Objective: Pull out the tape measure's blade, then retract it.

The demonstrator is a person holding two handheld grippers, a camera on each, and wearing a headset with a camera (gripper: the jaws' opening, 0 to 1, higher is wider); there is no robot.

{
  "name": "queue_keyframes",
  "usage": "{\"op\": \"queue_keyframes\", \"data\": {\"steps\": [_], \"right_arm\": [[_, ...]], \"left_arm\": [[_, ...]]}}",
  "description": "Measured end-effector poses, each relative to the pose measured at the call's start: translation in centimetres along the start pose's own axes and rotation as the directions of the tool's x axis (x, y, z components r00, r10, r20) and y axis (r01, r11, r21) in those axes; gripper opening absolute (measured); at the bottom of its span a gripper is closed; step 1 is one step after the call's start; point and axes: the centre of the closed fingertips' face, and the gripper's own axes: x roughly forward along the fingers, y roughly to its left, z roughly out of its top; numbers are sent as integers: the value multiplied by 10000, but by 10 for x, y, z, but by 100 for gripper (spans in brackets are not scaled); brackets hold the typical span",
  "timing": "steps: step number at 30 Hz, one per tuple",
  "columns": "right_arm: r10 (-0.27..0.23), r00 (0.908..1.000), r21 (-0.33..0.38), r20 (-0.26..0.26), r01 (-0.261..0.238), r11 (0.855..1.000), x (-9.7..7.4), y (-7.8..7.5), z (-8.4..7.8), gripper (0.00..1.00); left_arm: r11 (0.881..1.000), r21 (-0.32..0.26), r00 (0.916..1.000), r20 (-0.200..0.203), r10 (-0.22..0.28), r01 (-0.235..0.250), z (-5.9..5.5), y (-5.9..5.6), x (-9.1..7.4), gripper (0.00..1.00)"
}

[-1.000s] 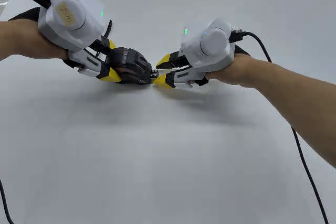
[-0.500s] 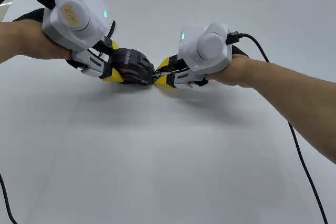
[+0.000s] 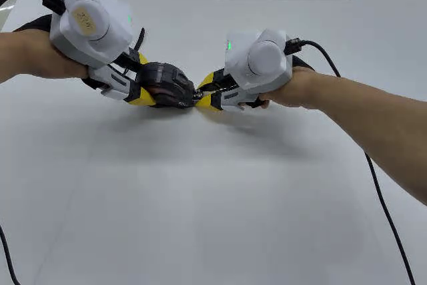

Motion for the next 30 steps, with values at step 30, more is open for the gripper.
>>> {"op": "queue_keyframes", "data": {"steps": [30], "right_arm": [[205, 9995, -38, -240, -206, 9998, -27, -3, -18, 12]], "left_arm": [[9997, -218, 10000, 60, 56, -54, -1, -1, 0, 29]]}}
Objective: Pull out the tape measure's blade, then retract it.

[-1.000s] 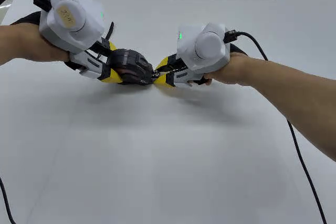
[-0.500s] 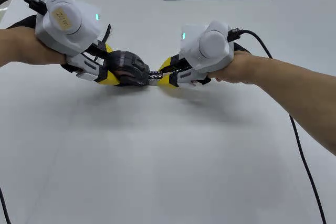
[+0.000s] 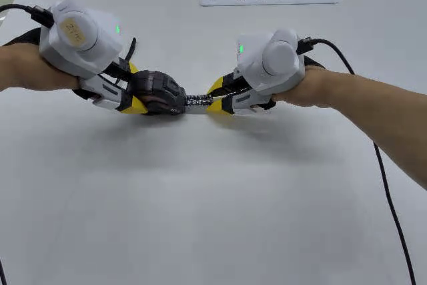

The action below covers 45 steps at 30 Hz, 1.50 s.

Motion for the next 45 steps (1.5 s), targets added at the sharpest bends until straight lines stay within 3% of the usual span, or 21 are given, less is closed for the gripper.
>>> {"op": "queue_keyframes", "data": {"steps": [45], "right_arm": [[25, 9995, 114, -315, -21, 9999, -69, -3, -48, 12]], "left_arm": [[9997, -236, 10000, 7, 7, -7, 2, 1, 2, 29]]}}
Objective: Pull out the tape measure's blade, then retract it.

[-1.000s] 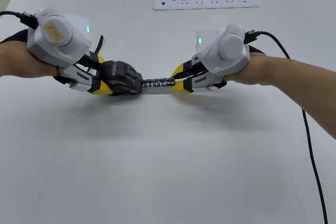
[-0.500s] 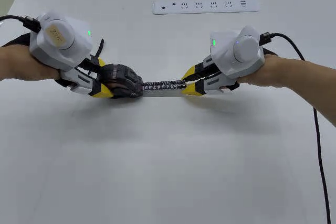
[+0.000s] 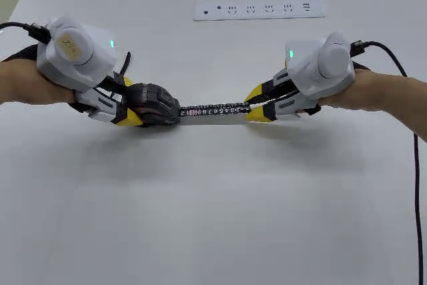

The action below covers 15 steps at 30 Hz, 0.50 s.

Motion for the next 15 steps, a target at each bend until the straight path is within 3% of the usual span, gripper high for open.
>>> {"op": "queue_keyframes", "data": {"steps": [10, 15], "right_arm": [[-20, 10000, 48, -75, 20, 10000, -8, -1, -7, 12], [-88, 9994, 71, -333, 90, 9999, -24, -1, -23, 12]], "left_arm": [[10000, -49, 10000, 17, 2, -2, 0, 0, 0, 29], [10000, -74, 10000, 32, 4, -4, 1, -1, 0, 29]]}}
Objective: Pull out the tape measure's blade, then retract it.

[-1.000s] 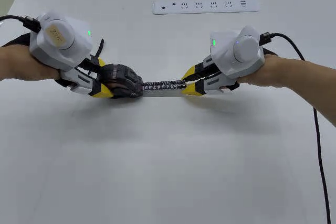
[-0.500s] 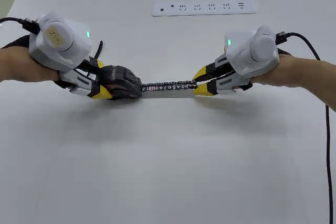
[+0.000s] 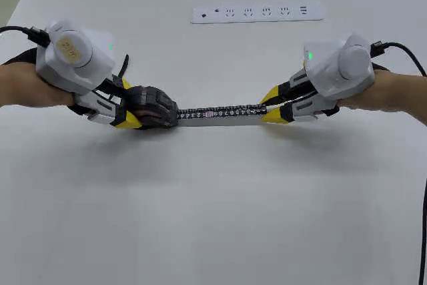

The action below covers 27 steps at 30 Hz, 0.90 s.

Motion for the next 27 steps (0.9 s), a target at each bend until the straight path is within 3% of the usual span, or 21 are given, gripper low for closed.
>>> {"op": "queue_keyframes", "data": {"steps": [27], "right_arm": [[-179, 9977, 116, -648, 187, 9998, -37, -3, -35, 12]], "left_arm": [[10000, -30, 10000, -28, -13, 13, 0, -1, -1, 29]]}}
